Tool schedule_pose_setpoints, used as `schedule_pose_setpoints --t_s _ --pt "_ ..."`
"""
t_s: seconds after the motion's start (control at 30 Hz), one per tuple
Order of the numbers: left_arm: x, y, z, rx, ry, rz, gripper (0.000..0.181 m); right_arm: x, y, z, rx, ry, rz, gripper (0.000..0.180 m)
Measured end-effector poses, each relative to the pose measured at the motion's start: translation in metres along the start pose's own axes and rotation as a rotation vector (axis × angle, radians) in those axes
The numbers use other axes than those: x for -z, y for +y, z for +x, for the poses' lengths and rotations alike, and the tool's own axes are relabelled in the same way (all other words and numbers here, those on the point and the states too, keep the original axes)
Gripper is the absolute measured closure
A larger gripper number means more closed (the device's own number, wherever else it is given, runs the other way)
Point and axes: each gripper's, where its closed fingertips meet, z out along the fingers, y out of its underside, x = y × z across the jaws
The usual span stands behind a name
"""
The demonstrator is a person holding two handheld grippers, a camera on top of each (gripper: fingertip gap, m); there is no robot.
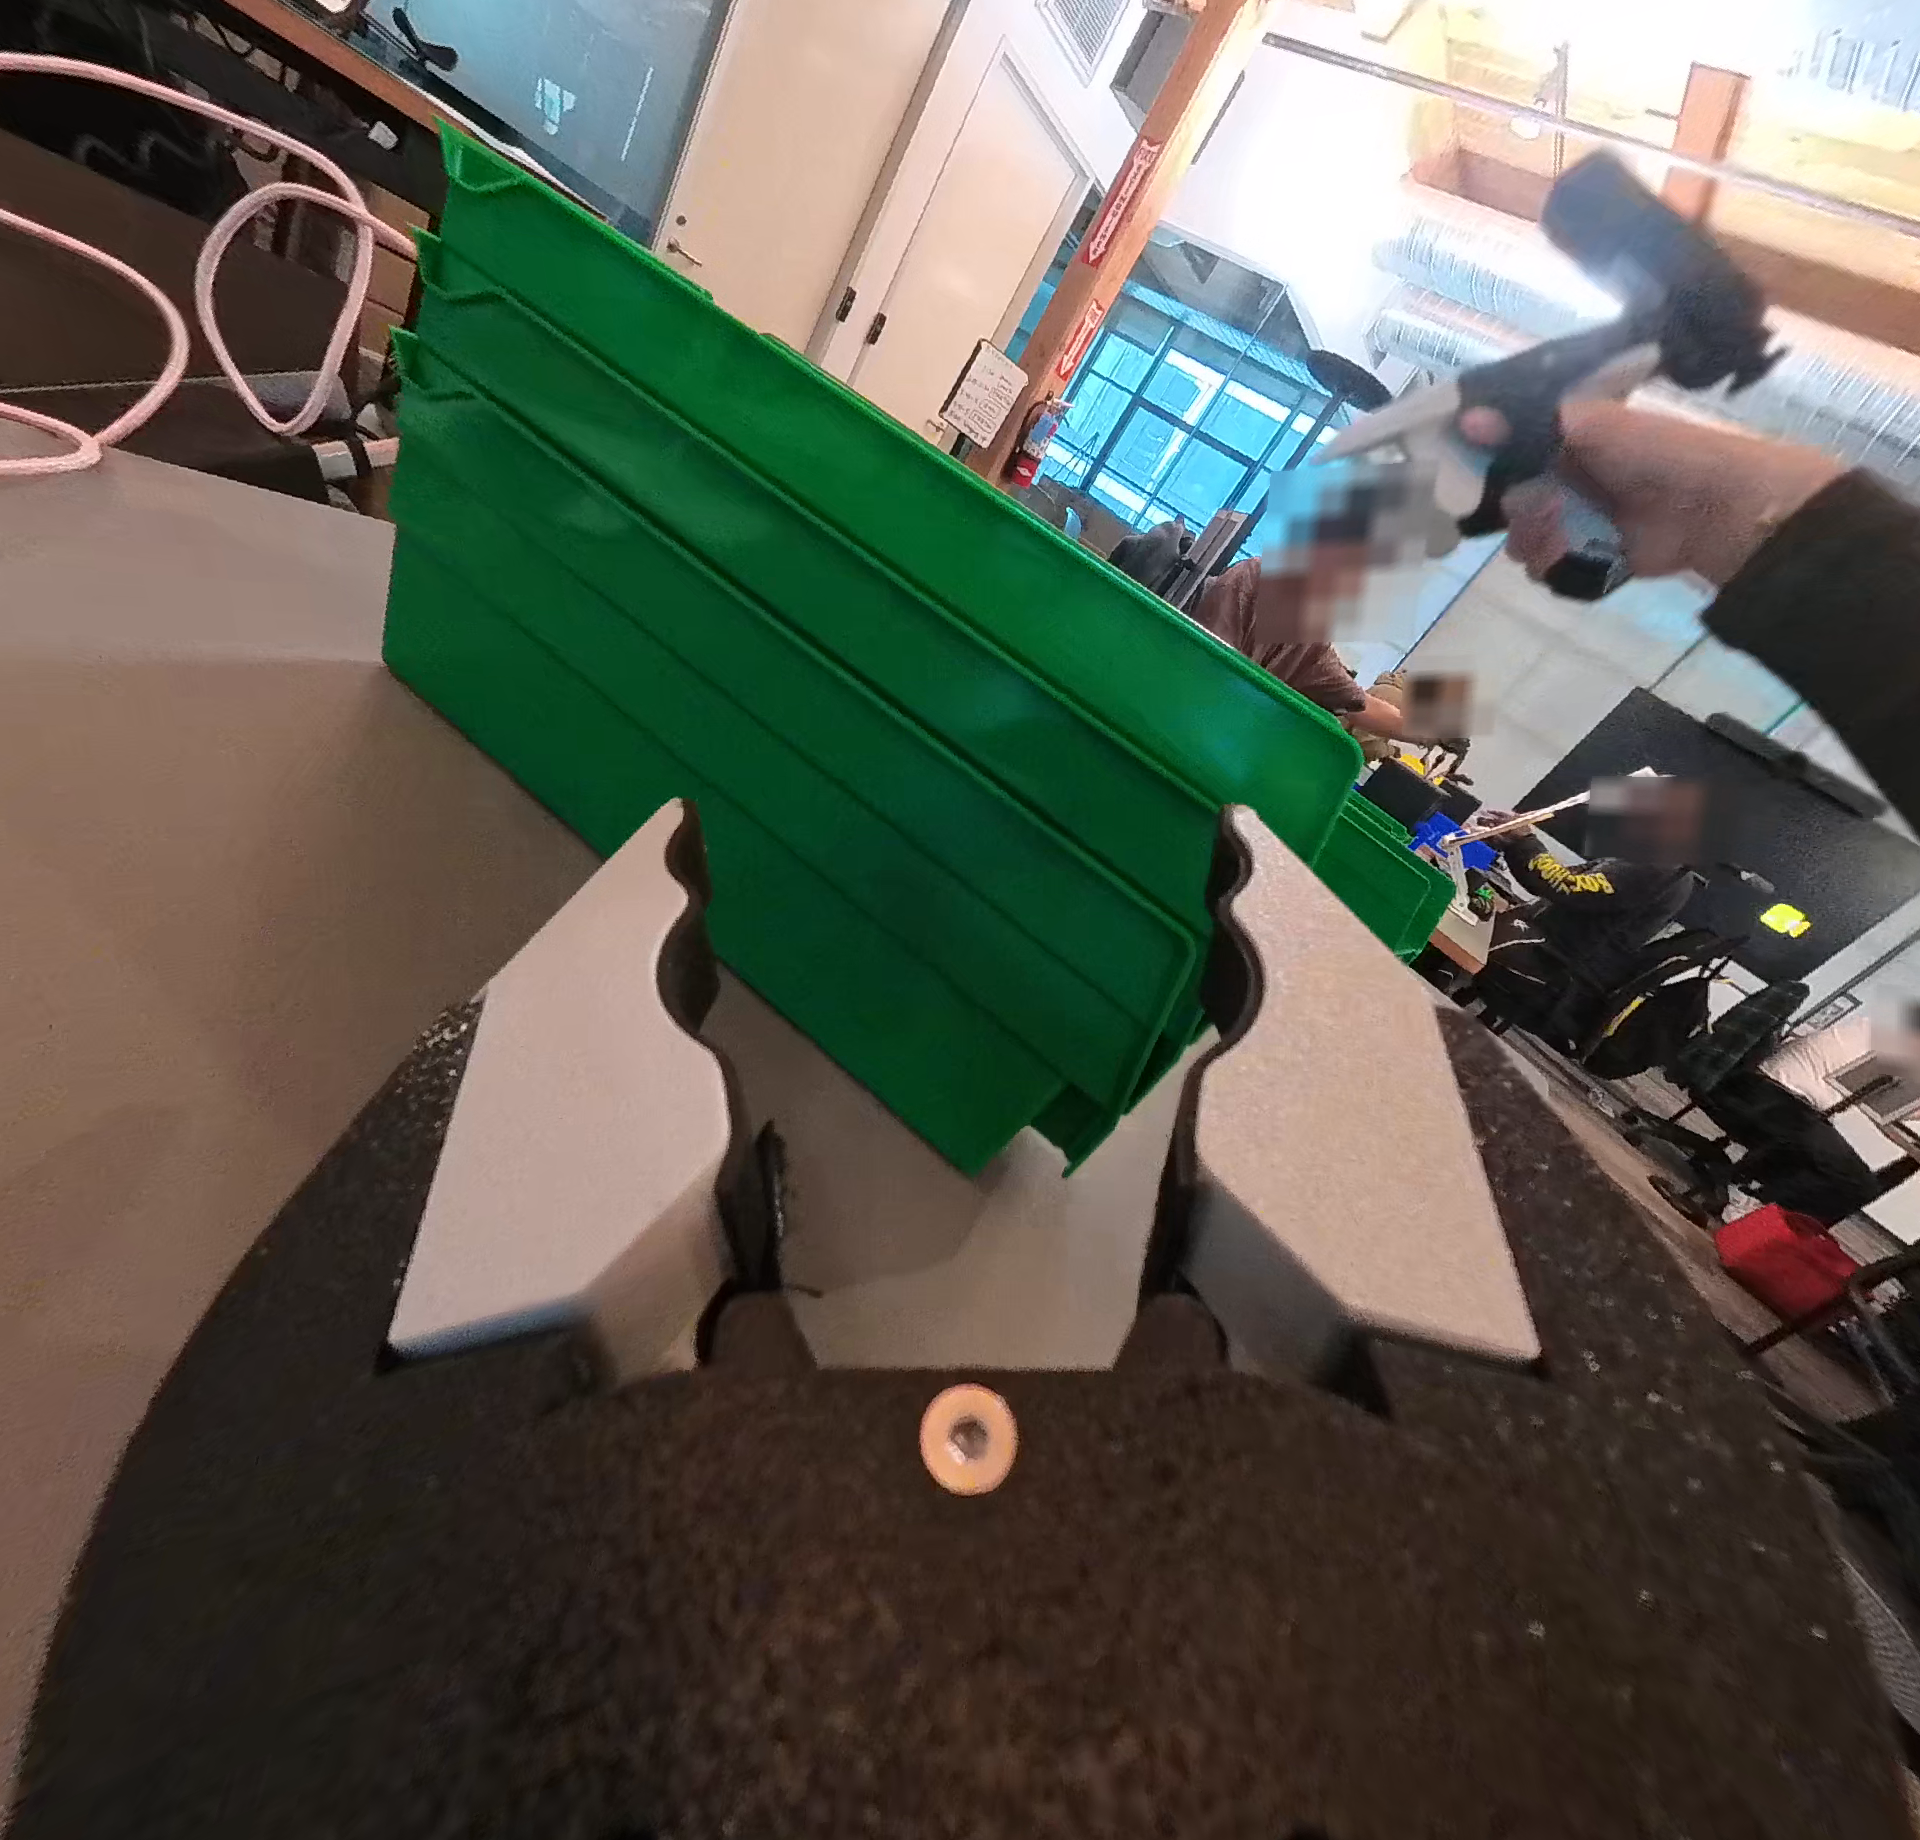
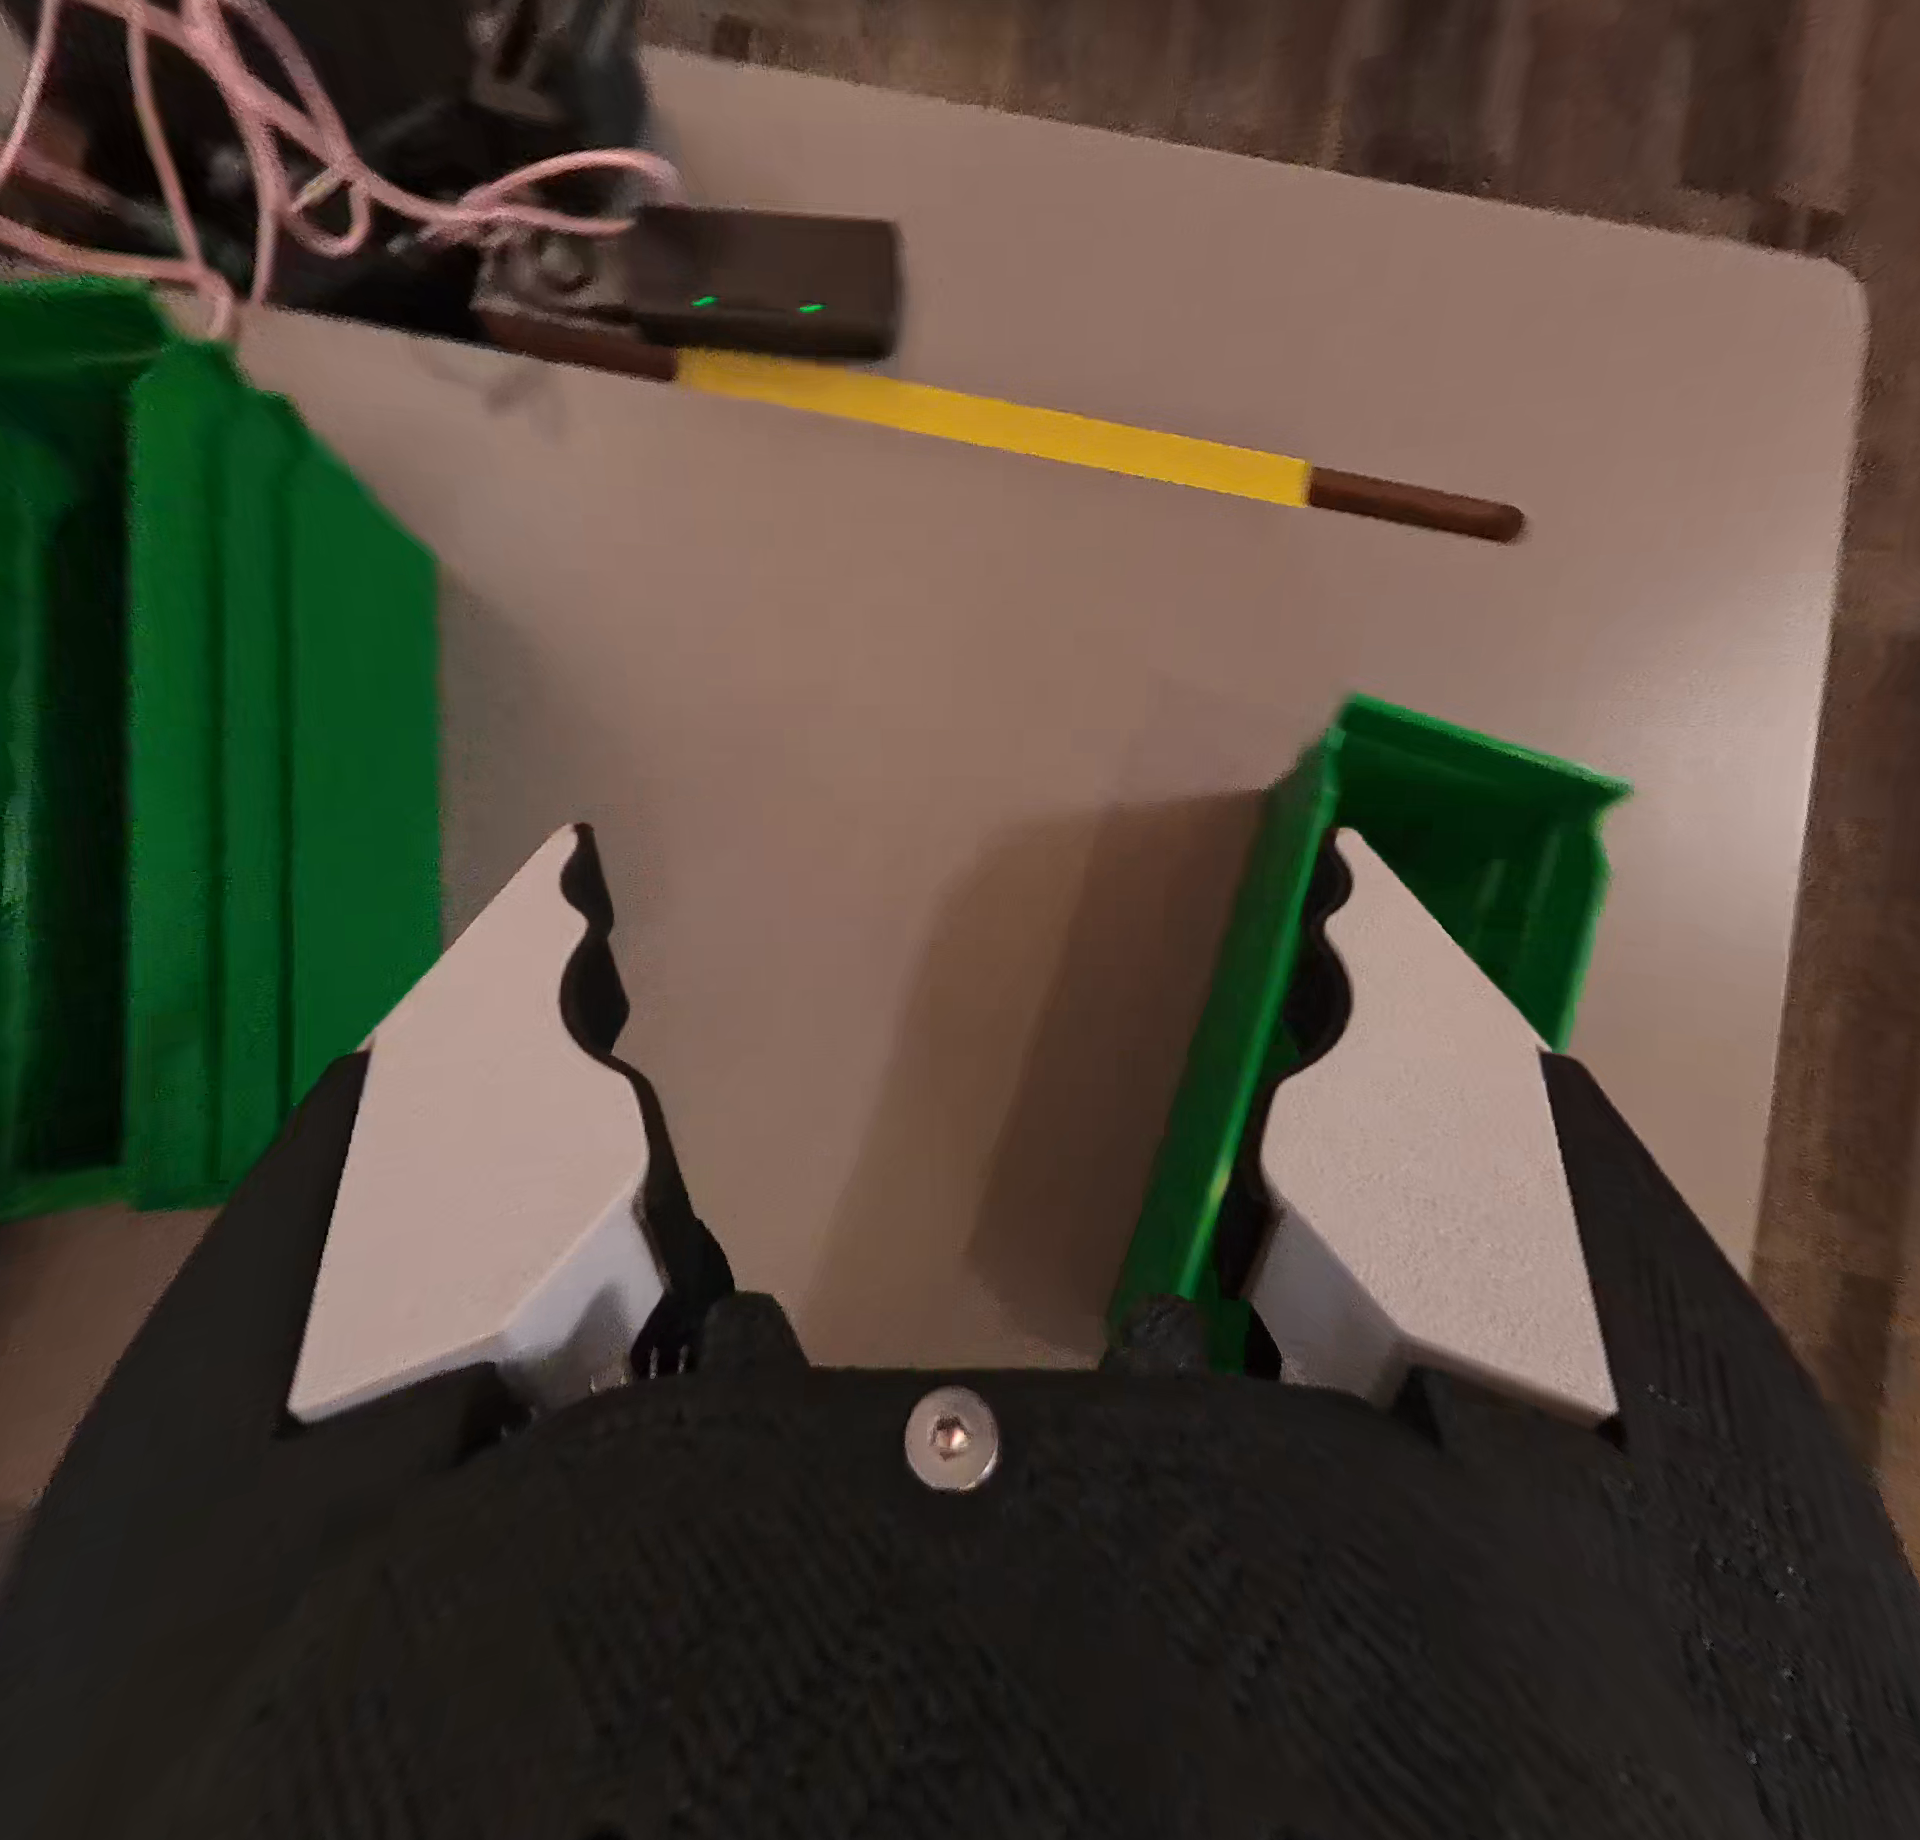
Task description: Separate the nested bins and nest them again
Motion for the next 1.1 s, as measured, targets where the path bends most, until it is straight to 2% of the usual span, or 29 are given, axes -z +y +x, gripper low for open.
schedule_pose_setpoints --t_s 0.1,0.27,0.33,0.43,0.5,0.7,0.9,1.1 --pt "0.003 -0.001 -0.001 0.003 -0.002 0.005 0.087 -0.007 -0.010 -0.080 0.121 -0.062 -0.067 0.049" --pt "0.008 -0.006 -0.004 0.023 -0.001 0.025 0.087 -0.037 0.010 -0.235 0.180 -0.353 -0.233 0.046" --pt "0.009 -0.007 -0.003 0.036 0.007 0.031 0.087 -0.052 0.021 -0.272 0.238 -0.342 -0.293 0.043" --pt "0.009 -0.006 -0.004 0.041 0.007 0.029 0.087 -0.077 0.029 -0.283 0.370 -0.151 -0.346 0.034" --pt "0.009 -0.006 -0.005 0.038 -0.001 0.028 0.087 -0.086 0.034 -0.290 0.394 -0.106 -0.387 0.032" --pt "0.013 -0.014 -0.008 0.036 -0.021 0.072 0.091 -0.096 0.045 -0.295 0.406 -0.063 -0.464 0.056" --pt "0.011 -0.009 -0.013 -0.009 -0.069 0.041 0.093 -0.091 0.044 -0.293 0.399 -0.011 -0.495 0.077" --pt "0.014 -0.014 -0.015 0.045 -0.053 0.065 0.093 -0.089 0.041 -0.294 0.387 -0.022 -0.504 0.084"
